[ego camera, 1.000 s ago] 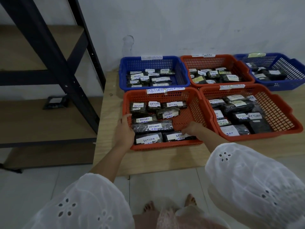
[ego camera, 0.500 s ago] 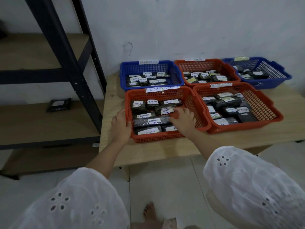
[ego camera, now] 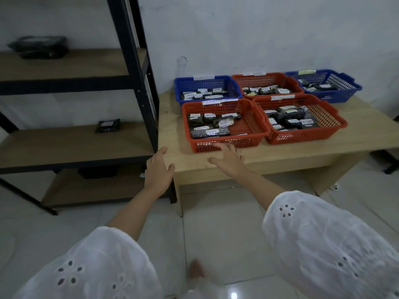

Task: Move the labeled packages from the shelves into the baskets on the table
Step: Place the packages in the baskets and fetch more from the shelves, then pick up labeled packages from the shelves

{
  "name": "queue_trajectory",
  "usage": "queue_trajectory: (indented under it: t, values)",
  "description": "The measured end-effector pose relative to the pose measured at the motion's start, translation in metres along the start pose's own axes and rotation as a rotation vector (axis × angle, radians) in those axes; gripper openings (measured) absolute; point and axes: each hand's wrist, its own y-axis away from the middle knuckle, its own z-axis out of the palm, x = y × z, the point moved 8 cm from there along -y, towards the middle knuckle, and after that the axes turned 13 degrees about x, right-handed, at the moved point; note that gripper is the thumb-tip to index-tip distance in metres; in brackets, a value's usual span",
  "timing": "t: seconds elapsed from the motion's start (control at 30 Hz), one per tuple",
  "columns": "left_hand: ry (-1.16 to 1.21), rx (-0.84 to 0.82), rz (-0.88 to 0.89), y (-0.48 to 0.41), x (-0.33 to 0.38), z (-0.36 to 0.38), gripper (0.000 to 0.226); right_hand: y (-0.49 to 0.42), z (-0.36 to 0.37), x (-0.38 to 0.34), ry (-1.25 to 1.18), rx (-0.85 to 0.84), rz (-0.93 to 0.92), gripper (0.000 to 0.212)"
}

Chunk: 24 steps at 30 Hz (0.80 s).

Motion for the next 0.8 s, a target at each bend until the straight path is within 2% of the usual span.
queue_trajectory:
  t: [0.27, 0.6, 0.8]
  values:
    - [-0.058, -0.010, -0.060, 0.017, -0.065, -0.084, 0.061, 0.058, 0.061, -0.083, 0.000, -0.105, -0.084, 0.061]
    - [-0.171, -0.060, -0.098, -0.003, -0.196, -0.224, 0.061, 0.107, 0.194, -0.206, -0.098, -0.134, -0.003, 0.061]
    - [-0.176, -0.122, -0.094, -0.021, -0.232, -0.246, 0.061, 0.125, 0.240, -0.231, -0.100, -0.157, 0.024, 0.060]
